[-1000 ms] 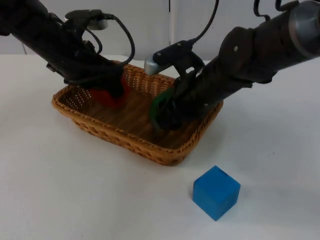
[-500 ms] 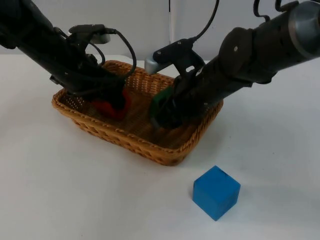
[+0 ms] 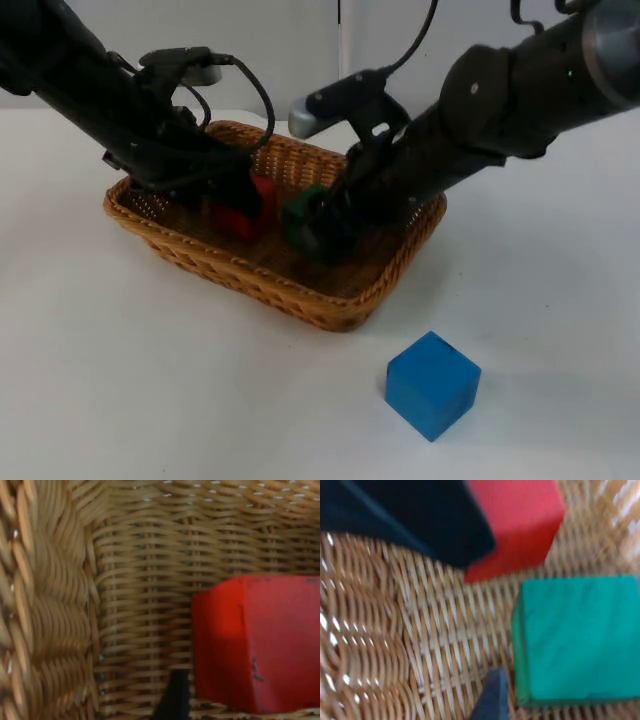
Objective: Pick up one cube with each hand and place exactly two cubes into the same basket, leaving the remaining cube outside.
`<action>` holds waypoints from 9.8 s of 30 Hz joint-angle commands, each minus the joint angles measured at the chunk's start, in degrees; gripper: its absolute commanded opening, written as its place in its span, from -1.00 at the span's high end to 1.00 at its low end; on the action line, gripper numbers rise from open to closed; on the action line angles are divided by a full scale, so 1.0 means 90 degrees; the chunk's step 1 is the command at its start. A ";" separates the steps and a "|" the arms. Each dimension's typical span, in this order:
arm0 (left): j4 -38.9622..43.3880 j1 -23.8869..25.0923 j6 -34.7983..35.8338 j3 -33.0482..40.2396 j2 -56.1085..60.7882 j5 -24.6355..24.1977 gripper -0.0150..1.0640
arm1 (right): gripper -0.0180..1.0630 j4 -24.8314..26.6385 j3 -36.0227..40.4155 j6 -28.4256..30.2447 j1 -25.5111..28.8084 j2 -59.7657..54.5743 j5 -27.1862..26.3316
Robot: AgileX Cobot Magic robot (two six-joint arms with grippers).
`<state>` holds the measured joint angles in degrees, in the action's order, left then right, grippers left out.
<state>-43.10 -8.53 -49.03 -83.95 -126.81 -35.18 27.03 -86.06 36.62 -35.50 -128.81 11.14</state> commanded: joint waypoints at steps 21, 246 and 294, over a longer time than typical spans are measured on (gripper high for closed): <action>0.1230 -0.0003 0.1000 -0.0035 0.2420 -0.0371 -0.47 | -0.37 -0.0037 -0.0022 0.0031 -0.0019 0.2394 0.1050; 0.4576 -0.0003 0.5337 0.6186 1.4090 -0.2932 -0.97 | -0.99 -0.3003 0.6284 -0.4006 -0.0019 1.4312 0.5628; 0.4576 -0.0003 0.5337 0.6186 1.4090 -0.2932 -0.97 | -0.99 -0.2964 0.6284 -0.4019 0.2824 1.4312 0.5628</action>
<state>-1.73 -8.53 -1.32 -28.60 -0.28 -62.15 0.34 -29.63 0.63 -11.26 -0.23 61.81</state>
